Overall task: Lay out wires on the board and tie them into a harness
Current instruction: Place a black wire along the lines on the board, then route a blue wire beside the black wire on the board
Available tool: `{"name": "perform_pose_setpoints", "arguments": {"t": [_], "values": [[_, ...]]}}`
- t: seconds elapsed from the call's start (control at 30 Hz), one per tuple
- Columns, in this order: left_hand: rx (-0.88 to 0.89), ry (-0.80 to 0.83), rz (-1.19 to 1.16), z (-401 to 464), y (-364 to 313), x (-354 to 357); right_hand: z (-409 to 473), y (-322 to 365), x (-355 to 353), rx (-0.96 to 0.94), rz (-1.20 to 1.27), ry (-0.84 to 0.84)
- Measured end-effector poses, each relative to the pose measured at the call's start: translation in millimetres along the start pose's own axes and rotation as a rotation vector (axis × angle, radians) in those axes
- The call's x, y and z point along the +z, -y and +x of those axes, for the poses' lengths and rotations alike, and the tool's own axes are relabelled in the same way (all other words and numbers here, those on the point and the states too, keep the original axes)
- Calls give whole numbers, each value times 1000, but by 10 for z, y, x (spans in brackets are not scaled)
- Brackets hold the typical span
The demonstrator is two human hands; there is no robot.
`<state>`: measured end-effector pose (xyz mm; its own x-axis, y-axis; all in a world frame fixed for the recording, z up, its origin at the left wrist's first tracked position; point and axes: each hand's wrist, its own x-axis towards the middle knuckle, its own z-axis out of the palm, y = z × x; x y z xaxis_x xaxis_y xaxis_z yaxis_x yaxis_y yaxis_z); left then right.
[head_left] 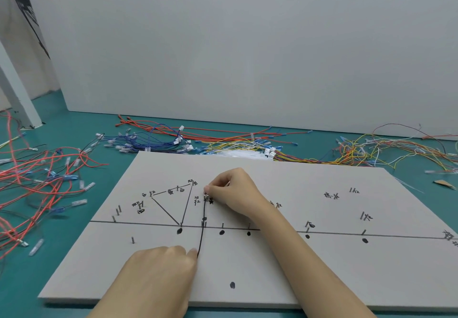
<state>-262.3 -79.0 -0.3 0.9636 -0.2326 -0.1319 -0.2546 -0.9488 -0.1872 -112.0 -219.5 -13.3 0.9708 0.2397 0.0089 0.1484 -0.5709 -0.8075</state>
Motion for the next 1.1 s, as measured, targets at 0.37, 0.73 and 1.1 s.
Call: {"name": "perform_pose_setpoints", "arguments": {"t": [0.37, 0.73, 1.1], "values": [[68, -513, -262, 22, 142, -43, 55, 19, 41, -56, -130, -52], [309, -550, -215, 266, 226, 45, 16, -35, 66, -122, -144, -98], [-43, -602, -747, 929, 807, -270, -7, -14, 76, -146, -111, -118]]}}
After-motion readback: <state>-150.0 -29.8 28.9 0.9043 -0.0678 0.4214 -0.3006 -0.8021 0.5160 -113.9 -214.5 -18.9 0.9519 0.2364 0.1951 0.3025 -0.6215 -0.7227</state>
